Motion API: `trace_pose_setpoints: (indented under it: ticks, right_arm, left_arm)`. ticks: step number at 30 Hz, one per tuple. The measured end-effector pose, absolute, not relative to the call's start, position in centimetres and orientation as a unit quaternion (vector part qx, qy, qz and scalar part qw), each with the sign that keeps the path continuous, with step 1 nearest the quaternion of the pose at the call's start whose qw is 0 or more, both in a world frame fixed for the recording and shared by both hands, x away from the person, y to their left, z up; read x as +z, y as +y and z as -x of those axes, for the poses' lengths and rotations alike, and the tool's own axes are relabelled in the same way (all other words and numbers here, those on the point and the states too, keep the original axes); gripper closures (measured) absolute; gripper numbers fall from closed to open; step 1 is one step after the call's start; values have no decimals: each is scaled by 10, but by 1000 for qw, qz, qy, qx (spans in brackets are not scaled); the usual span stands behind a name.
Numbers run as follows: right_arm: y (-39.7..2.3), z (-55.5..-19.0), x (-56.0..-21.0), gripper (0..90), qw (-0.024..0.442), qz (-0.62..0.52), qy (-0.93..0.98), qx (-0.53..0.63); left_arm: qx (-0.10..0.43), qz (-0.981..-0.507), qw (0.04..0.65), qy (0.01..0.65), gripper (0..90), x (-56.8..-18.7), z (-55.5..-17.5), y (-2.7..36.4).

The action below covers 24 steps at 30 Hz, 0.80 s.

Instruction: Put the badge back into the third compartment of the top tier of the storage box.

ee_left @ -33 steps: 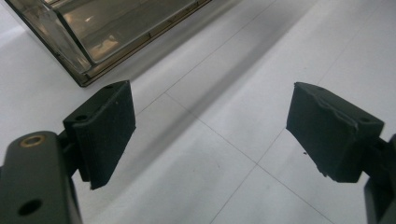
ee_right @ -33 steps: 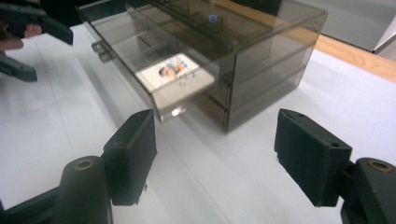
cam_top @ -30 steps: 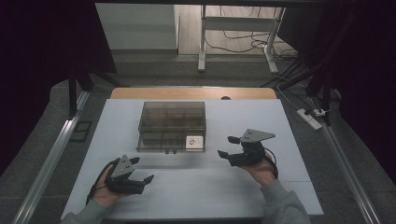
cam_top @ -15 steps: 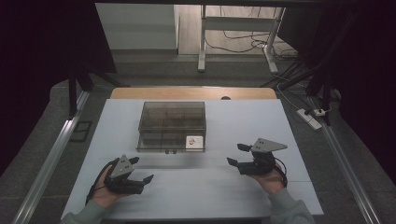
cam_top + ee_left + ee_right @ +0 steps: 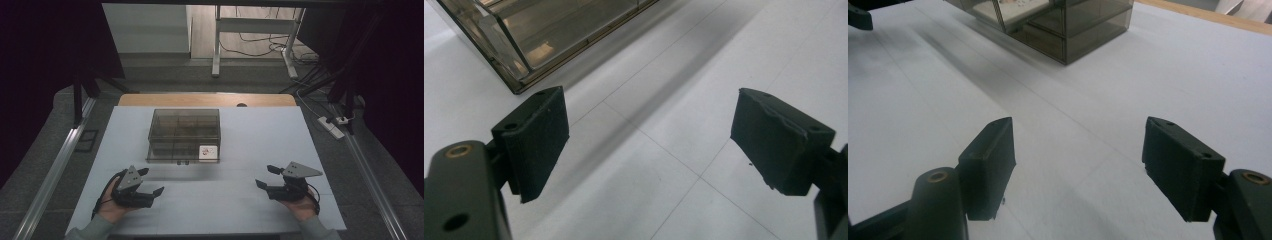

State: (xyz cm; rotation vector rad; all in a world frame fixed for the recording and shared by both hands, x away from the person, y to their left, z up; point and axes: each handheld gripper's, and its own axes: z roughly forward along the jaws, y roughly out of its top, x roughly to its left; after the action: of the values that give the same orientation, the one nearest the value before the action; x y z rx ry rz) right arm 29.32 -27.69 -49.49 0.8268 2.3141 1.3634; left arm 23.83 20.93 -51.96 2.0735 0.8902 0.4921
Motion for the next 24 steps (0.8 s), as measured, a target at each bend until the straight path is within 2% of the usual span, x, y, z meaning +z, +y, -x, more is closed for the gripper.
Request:
trace_pose_setpoints:
  ticks: [9, 24]
  right_arm:
    - [-293, -289, -500, 293, 162, -296, 811, 478]
    - [-290, -291, -503, 290, 163, -293, 818, 468]
  left_arm:
    - [197, -816, 409, 357, 153, -519, -239, 211]
    - [202, -813, 413, 357, 154, -518, -238, 210]
